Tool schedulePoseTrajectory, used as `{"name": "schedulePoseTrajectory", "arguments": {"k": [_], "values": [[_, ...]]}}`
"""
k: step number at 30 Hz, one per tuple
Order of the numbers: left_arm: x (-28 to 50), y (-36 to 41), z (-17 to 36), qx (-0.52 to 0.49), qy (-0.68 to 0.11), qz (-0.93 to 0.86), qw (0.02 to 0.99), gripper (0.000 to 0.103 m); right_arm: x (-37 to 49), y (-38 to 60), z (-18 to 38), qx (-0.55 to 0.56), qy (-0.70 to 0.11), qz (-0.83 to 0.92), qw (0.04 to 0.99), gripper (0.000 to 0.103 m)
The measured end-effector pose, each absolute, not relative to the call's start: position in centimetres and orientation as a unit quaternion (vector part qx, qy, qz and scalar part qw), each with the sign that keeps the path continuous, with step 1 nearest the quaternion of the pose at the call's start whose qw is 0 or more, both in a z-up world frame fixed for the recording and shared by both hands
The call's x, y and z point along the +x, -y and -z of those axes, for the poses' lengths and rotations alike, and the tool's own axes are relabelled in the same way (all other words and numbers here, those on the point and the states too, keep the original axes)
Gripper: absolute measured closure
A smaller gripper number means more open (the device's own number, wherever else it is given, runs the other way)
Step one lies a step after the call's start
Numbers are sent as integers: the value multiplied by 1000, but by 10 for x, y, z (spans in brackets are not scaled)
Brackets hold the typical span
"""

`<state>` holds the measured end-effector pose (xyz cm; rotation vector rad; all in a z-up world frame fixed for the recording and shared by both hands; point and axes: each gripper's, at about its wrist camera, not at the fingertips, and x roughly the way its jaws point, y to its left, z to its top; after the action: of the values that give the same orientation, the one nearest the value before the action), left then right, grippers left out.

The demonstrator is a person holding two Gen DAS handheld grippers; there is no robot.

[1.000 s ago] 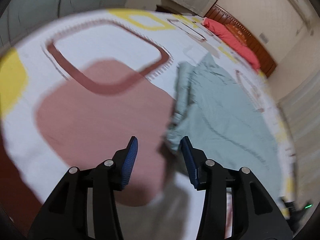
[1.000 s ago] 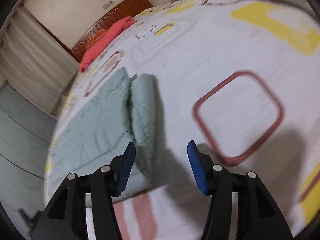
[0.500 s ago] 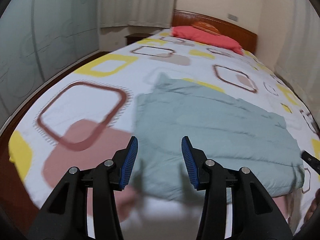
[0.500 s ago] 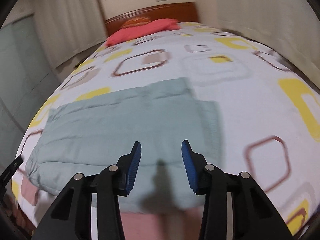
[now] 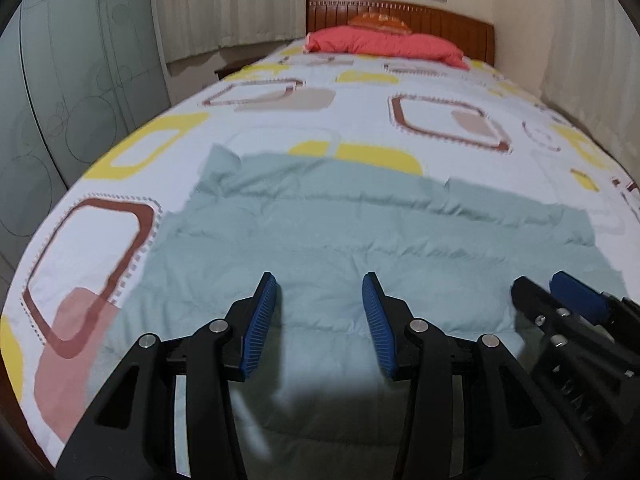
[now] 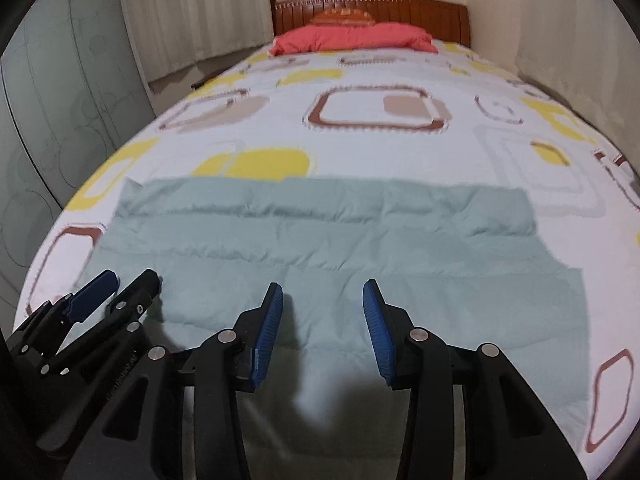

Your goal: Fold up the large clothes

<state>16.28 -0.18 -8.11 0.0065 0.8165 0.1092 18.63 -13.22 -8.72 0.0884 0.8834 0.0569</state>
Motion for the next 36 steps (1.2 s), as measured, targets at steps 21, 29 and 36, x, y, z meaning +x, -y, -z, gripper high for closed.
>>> {"name": "schedulePoseTrajectory", "arguments": {"k": [21, 29, 36], "values": [[175, 2, 114, -1, -421, -38, 906, 74, 197, 122, 131, 15, -441, -12, 897, 61], [150, -22, 92, -43, -405, -38, 912, 56, 195, 122, 130, 17, -436, -13, 899, 61], [130, -88, 67, -146, -381, -89, 909, 43, 194, 121, 129, 18, -434, -13, 900, 61]]}}
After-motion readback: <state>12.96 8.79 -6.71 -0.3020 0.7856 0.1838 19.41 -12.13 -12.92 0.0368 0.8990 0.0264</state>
